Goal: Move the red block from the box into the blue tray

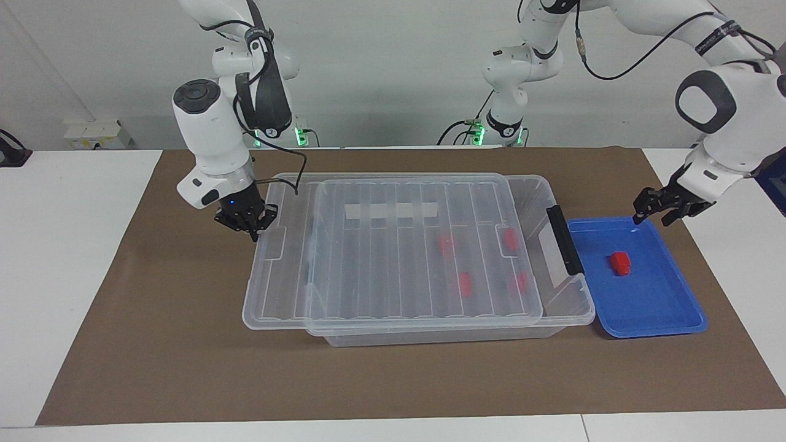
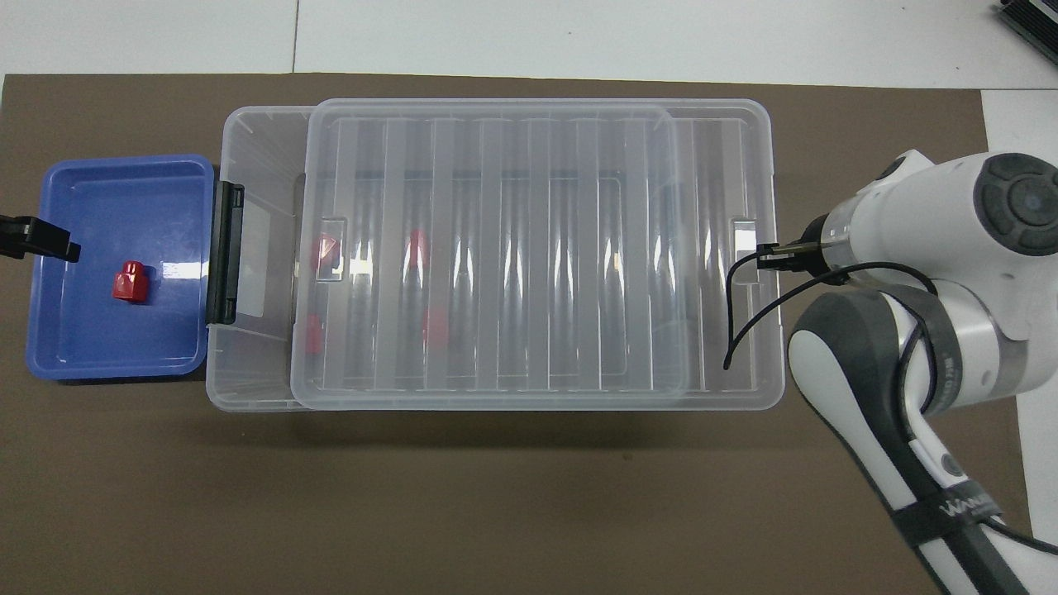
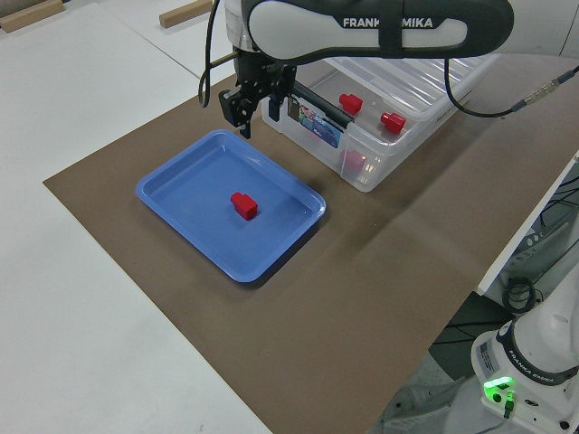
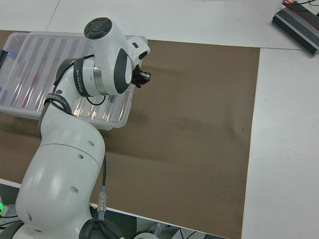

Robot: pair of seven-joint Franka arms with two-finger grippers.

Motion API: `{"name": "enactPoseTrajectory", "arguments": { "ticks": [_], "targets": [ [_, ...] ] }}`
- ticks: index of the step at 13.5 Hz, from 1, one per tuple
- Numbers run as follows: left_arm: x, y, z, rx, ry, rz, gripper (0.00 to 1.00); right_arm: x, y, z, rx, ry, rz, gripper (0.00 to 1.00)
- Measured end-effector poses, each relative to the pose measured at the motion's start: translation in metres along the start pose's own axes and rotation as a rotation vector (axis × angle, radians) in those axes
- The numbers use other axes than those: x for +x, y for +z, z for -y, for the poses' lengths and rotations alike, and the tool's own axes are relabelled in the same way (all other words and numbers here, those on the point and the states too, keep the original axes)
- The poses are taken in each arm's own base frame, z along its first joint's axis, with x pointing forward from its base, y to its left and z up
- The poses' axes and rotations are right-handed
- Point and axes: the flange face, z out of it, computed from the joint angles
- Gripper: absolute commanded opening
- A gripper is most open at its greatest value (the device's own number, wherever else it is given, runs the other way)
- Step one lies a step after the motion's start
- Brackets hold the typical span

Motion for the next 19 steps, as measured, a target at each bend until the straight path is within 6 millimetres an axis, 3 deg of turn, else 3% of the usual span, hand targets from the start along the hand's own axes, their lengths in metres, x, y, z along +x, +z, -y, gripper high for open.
{"name": "enactPoseTrajectory", "arguments": {
  "ticks": [2,4,6,8,10,14,19],
  "targets": [
    [-0.003,-0.041,-0.041,0.012,0.002,-0.002,1.00,-0.004,0.001,0.023,0.010,-0.035,0.004,0.00],
    [-0.022,-0.085,-0.085,0.027,0.014,-0.036,1.00,-0.007,0.001,0.041,0.033,-0.052,0.008,0.00],
    [-0.043,-0.111,-0.105,0.031,0.030,-0.067,1.00,-0.008,0.000,0.046,0.035,-0.059,0.007,0.00],
    [-0.049,-0.109,-0.104,0.030,0.028,-0.066,1.00,-0.010,0.000,0.053,0.039,-0.070,0.008,0.00],
    [-0.046,-0.094,-0.104,0.029,0.033,-0.056,1.00,-0.011,0.000,0.059,0.042,-0.080,0.009,0.00],
    [-0.039,-0.082,-0.143,0.039,0.103,-0.061,1.00,-0.014,0.000,0.071,0.044,-0.100,0.010,0.00],
    [-0.040,-0.075,-0.143,0.040,0.103,-0.053,1.00,-0.014,-0.004,0.069,0.045,-0.097,0.003,0.00]
  ]
}}
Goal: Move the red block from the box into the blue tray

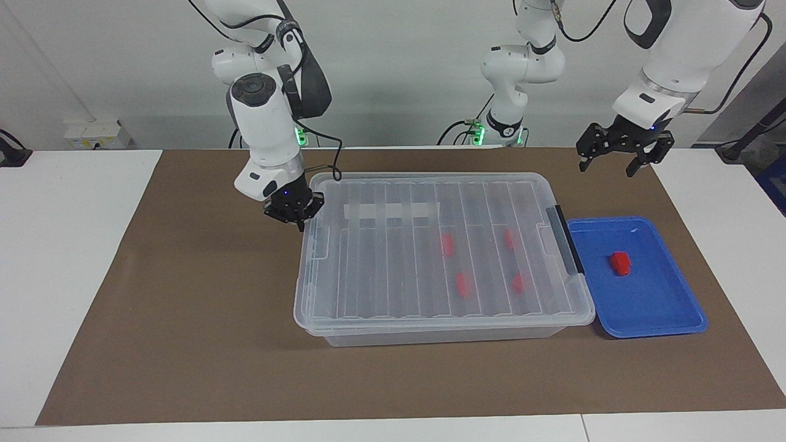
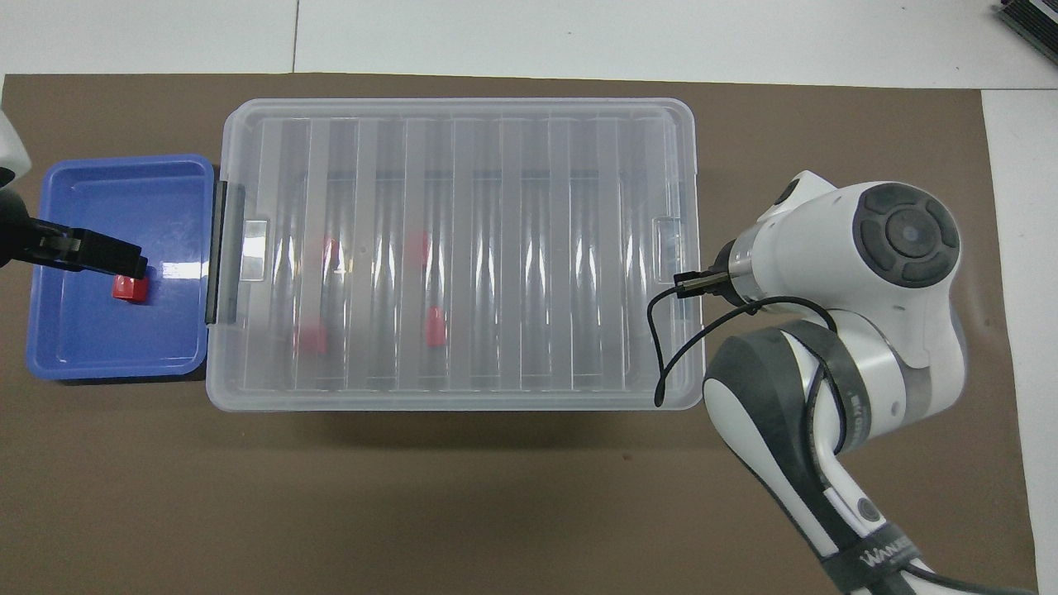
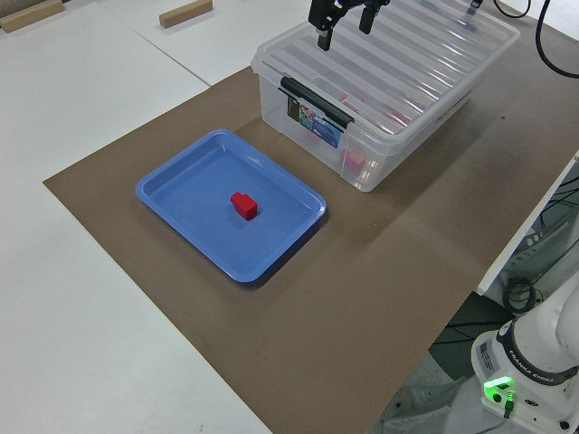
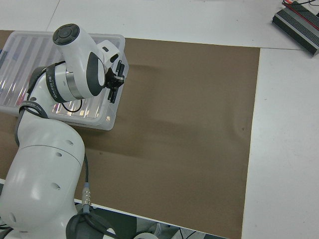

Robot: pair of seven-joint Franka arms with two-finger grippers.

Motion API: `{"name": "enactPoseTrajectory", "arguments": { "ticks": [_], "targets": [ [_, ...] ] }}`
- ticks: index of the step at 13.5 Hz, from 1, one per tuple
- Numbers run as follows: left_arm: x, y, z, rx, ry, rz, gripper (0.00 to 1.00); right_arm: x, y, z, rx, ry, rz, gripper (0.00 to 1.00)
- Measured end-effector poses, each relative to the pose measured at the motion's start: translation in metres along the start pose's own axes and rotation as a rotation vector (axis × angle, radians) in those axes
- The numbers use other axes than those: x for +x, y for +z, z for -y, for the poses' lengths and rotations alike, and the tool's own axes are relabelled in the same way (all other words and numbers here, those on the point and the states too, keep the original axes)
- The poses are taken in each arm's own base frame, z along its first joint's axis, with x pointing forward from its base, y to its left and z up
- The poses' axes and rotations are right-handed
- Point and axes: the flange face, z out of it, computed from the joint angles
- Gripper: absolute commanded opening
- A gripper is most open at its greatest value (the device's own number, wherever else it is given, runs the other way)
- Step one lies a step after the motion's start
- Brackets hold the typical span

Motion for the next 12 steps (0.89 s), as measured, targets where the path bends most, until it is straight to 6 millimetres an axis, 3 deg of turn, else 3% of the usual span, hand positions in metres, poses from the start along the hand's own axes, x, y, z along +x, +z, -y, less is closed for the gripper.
{"name": "enactPoseTrajectory", "arguments": {
  "ticks": [2,3,4,8,12],
  "targets": [
    [-0.002,-0.003,0.000,0.001,0.000,-0.005,1.00,0.000,-0.013,-0.013,-0.002,0.024,-0.015,0.00],
    [-0.002,-0.004,0.000,0.001,0.000,-0.006,1.00,-0.003,-0.021,-0.026,-0.007,0.045,-0.011,0.35],
    [-0.002,-0.004,0.000,0.001,-0.001,-0.007,1.00,-0.006,-0.030,-0.041,-0.011,0.072,-0.004,0.99],
    [-0.003,-0.003,0.005,0.002,-0.009,-0.005,1.00,-0.018,-0.064,-0.095,-0.027,0.169,-0.009,1.00],
    [-0.004,-0.003,0.009,0.002,-0.017,-0.004,1.00,-0.018,-0.109,-0.117,-0.069,0.196,0.020,1.00]
  ]
}}
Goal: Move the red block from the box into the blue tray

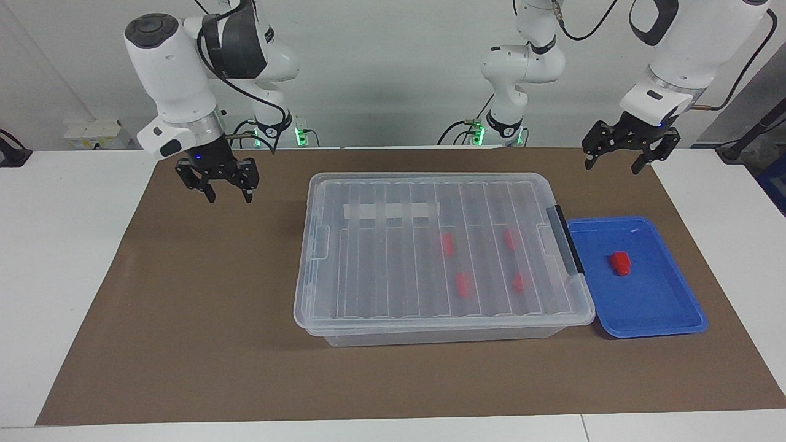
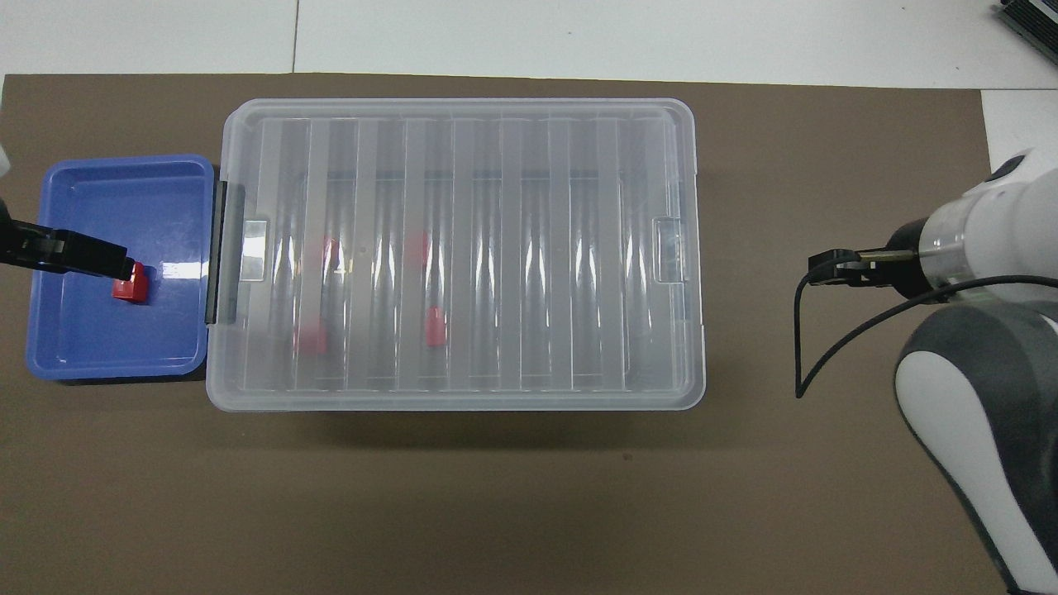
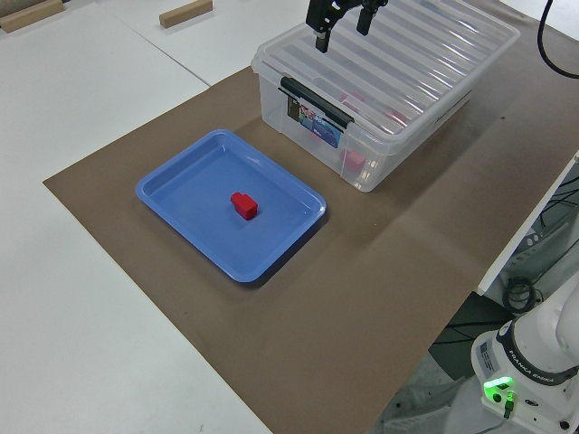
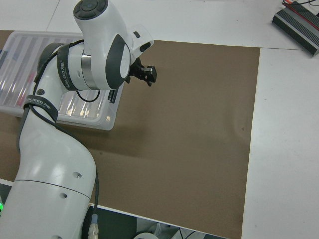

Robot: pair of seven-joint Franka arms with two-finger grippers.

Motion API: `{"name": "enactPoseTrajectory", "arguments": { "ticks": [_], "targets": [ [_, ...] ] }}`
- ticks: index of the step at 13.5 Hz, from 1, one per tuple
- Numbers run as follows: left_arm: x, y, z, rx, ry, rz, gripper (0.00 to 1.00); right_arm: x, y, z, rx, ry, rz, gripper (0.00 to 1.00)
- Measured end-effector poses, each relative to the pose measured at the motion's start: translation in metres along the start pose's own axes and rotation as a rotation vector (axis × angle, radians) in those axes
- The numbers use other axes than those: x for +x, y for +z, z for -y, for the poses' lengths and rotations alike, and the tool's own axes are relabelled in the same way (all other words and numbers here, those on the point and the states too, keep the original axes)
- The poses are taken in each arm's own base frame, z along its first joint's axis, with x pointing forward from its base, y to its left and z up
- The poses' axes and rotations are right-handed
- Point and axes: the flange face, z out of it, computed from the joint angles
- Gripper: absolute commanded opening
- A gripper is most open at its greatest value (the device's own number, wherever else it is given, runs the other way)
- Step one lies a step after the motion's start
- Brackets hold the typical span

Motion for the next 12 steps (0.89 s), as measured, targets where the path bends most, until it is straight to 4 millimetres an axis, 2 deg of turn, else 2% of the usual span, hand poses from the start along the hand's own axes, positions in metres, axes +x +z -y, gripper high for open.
{"name": "enactPoseTrajectory", "arguments": {
  "ticks": [5,7,12],
  "targets": [
    [0.000,0.000,0.001,0.000,-0.001,0.000,1.00,0.004,-0.047,-0.002,-0.014,0.001,0.019,1.00],
    [0.000,0.000,0.001,0.000,-0.001,0.000,1.00,0.009,-0.060,-0.002,-0.014,0.002,0.027,1.00],
    [0.000,0.000,0.001,0.000,-0.001,0.000,1.00,0.015,-0.058,-0.002,-0.015,0.022,0.050,1.00]
  ]
}}
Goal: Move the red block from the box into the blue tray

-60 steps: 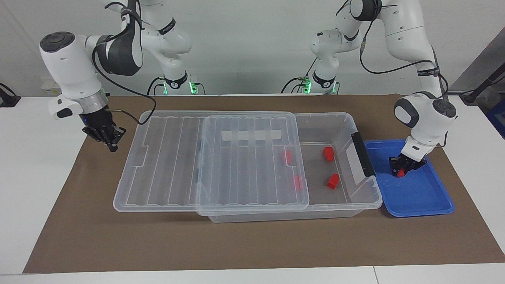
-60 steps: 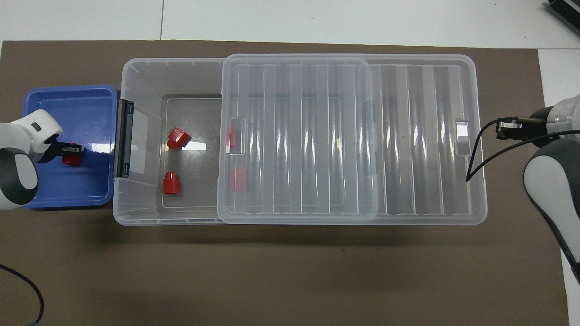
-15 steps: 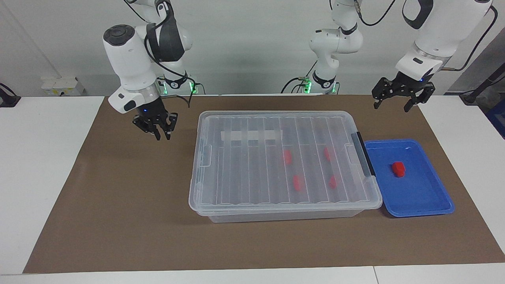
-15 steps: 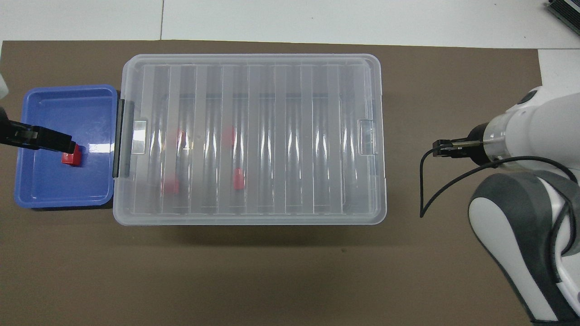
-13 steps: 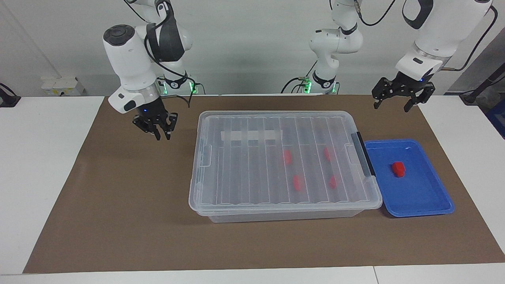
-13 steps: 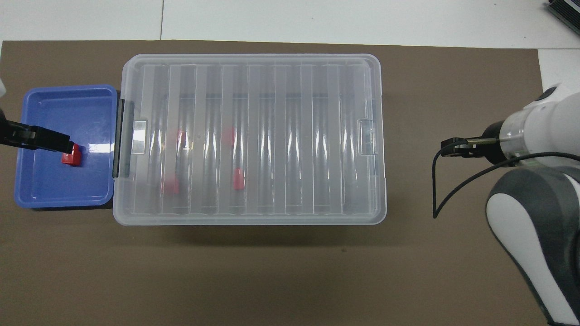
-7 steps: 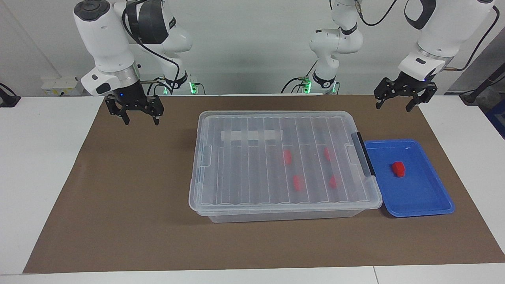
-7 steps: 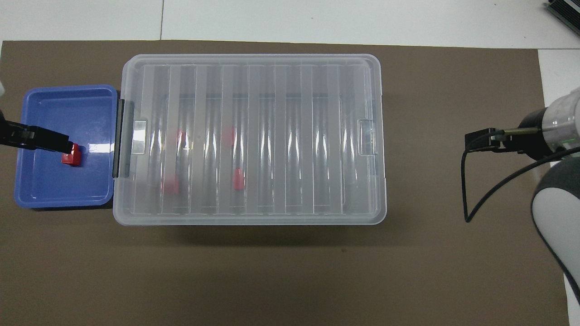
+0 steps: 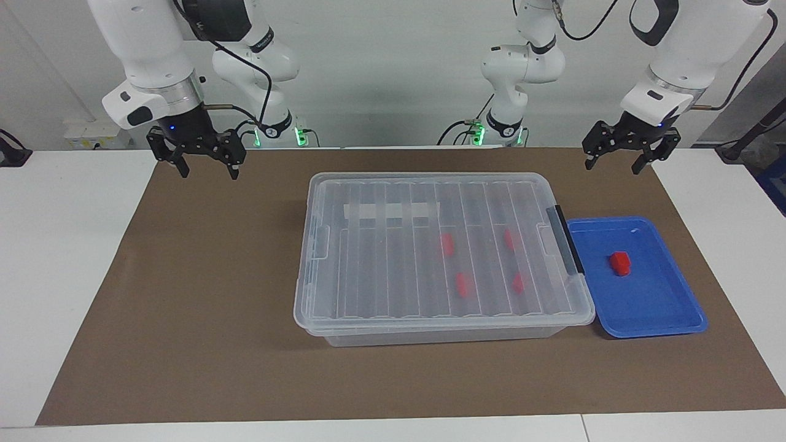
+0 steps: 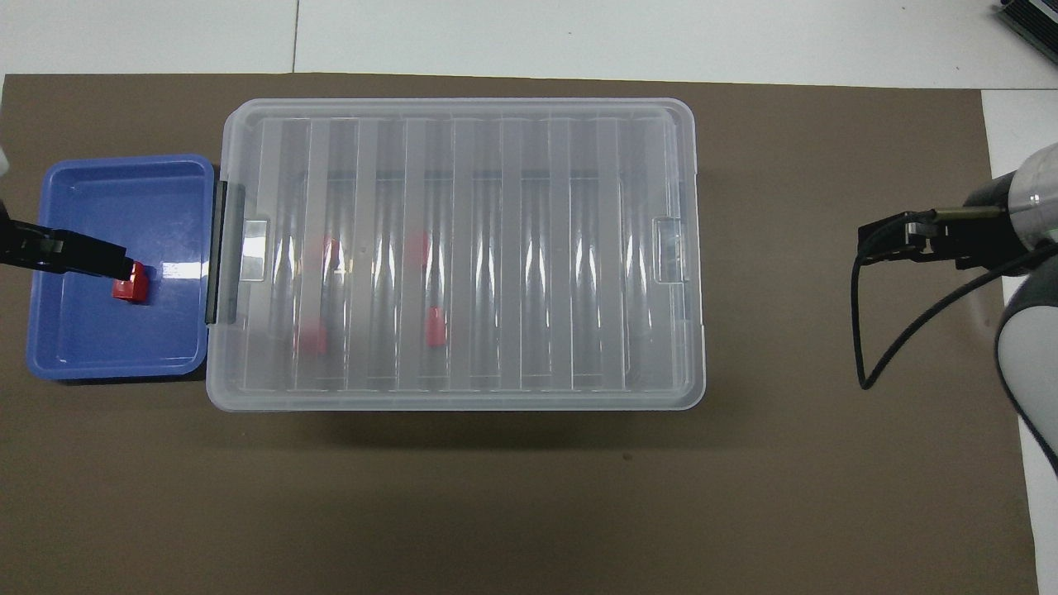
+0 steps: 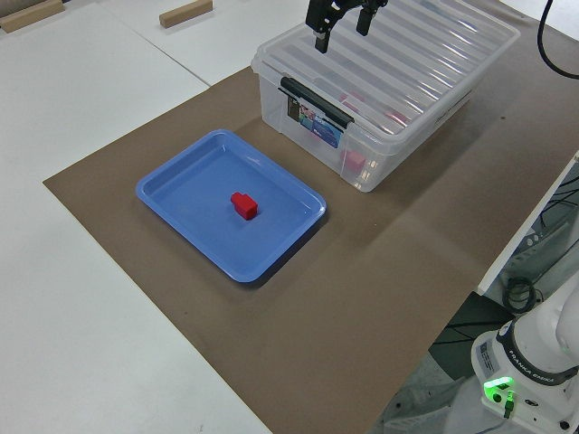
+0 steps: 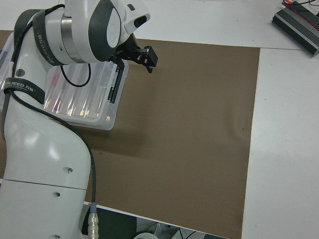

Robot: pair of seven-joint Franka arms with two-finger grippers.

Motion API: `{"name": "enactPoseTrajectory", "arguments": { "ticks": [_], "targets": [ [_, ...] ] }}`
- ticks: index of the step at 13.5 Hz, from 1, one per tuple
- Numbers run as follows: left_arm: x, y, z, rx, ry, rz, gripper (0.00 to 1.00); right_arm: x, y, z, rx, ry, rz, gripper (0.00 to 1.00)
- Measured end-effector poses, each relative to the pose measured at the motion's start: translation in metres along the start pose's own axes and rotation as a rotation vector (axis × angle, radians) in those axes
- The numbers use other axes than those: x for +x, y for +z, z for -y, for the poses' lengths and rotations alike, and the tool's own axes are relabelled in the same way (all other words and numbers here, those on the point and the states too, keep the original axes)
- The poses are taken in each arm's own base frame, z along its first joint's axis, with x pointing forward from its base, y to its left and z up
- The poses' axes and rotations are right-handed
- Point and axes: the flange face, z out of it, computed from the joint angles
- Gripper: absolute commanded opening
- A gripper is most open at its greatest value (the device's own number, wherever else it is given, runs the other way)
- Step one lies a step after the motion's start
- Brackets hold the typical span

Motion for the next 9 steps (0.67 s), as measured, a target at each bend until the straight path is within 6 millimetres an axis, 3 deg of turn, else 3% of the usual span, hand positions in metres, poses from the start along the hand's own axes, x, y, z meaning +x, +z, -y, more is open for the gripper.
{"name": "enactPoseTrajectory", "arguments": {
  "ticks": [9],
  "targets": [
    [0.0000,0.0000,0.0000,0.000,0.000,0.000,1.00,-0.0031,0.0032,-0.0061,-0.006,0.010,0.036,1.00]
  ]
}}
